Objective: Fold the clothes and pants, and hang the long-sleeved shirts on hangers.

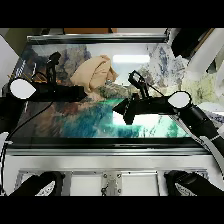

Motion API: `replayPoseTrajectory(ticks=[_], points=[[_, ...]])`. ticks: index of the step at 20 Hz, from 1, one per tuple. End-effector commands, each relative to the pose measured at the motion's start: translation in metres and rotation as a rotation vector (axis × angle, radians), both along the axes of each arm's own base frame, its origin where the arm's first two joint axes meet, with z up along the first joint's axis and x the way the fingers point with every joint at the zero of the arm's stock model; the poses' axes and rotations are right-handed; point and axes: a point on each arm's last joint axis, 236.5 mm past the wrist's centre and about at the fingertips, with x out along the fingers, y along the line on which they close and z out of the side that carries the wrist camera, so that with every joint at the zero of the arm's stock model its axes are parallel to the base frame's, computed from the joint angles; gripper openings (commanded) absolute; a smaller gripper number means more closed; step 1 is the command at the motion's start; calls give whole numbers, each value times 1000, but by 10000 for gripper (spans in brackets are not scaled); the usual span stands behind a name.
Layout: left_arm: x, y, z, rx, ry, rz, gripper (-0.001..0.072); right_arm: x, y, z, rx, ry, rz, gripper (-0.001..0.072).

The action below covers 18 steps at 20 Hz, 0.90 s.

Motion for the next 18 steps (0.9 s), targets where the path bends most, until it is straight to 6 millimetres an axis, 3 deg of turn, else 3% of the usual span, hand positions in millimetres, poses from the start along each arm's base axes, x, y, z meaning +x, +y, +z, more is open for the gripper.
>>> replayPoseTrajectory(ticks=[1, 4, 9, 10, 11, 14, 16, 18], points=[[0, 0, 0, 0, -1, 1, 20, 0, 0, 0, 1, 3, 0, 35], [0, 0, 0, -2, 0, 3, 20, 0, 0, 0, 1, 3, 0, 35], [21, 4, 11, -13, -85, 52, 38, 0, 0, 0, 1, 3, 0, 35], [25, 5, 13, -6, -114, 47, 317, 0, 0, 0, 1, 3, 0, 35], [32, 6, 17, 5, -162, 40, 696, 0, 0, 0, 1, 3, 0, 35], [72, 14, 12, 94, -230, 41, 720, 0, 0, 0, 1, 3, 0, 35], [112, 26, -10, 216, -234, 36, 720, 0, 0, 0, 1, 3, 0, 35], [152, 39, -44, 322, -217, 42, 720, 0, 0, 0, 1, 3, 0, 35]])
